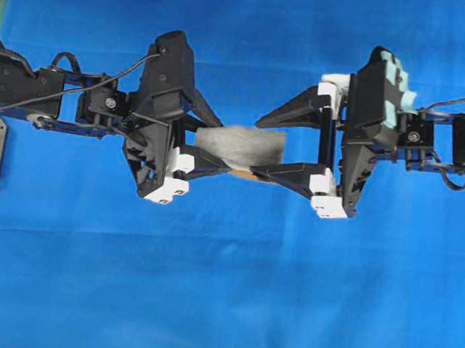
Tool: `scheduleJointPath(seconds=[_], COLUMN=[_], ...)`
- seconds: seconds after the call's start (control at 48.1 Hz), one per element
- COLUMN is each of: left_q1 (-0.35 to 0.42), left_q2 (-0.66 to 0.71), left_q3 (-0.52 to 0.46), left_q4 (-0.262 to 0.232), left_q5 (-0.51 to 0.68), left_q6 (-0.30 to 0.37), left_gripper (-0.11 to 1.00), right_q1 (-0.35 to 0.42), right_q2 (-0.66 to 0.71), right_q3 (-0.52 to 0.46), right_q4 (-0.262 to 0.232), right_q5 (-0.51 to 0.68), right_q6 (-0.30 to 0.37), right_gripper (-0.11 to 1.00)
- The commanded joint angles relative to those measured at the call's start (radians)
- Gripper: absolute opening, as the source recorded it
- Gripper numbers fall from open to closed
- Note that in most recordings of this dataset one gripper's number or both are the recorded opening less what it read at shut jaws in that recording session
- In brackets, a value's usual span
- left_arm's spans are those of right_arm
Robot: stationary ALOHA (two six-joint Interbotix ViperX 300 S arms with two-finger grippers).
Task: Hand over the sponge with the left arm and wipe it with the right arm.
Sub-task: 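Advance the open right gripper to the sponge and close on it, then open the left gripper and pull it back, leaving sponge in right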
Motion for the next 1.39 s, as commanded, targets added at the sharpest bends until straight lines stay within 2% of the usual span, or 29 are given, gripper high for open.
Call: scheduleJointPath(seconds=[0.0, 0.249, 0.541, 0.811, 0.873, 0.977, 1.04, 1.289, 1.31, 1.372], left_q1=[0.002, 0.002, 0.005, 0.005, 0.005, 0.005, 0.005, 0.005, 0.005, 0.005], left_q2=[-0.008, -0.009, -0.008, -0.009, -0.008, -0.008, -0.008, -0.014, -0.017, -0.028], left_q3=[-0.008, -0.008, -0.009, -0.008, -0.009, -0.009, -0.009, -0.003, 0.000, 0.012], left_q4=[0.000, 0.000, 0.000, 0.002, 0.003, 0.002, 0.002, 0.003, 0.002, 0.002], left_q5=[-0.005, -0.005, -0.005, -0.006, -0.009, -0.009, -0.005, -0.008, -0.008, -0.009], left_q6=[0.002, 0.002, 0.003, 0.006, 0.006, 0.008, 0.008, 0.011, 0.014, 0.026], left_gripper=[0.47, 0.47, 0.43, 0.43, 0.43, 0.43, 0.43, 0.41, 0.43, 0.61], right_q1=[-0.002, -0.008, -0.009, -0.014, -0.012, -0.014, -0.012, -0.014, -0.014, -0.014], right_q2=[-0.008, 0.026, 0.104, 0.107, 0.106, 0.106, 0.104, 0.101, 0.100, 0.091], right_q3=[-0.028, -0.032, -0.080, -0.084, -0.084, -0.084, -0.084, -0.083, -0.081, -0.074], right_q4=[0.002, 0.008, 0.025, 0.020, 0.018, 0.012, 0.006, 0.003, 0.003, 0.003], right_q5=[0.003, 0.015, 0.127, 0.126, 0.126, 0.129, 0.129, 0.132, 0.133, 0.137], right_q6=[0.000, 0.000, 0.000, -0.012, -0.017, -0.023, -0.023, -0.023, -0.023, -0.020], right_gripper=[0.75, 0.75, 0.75, 0.74, 0.69, 0.52, 0.45, 0.40, 0.39, 0.38])
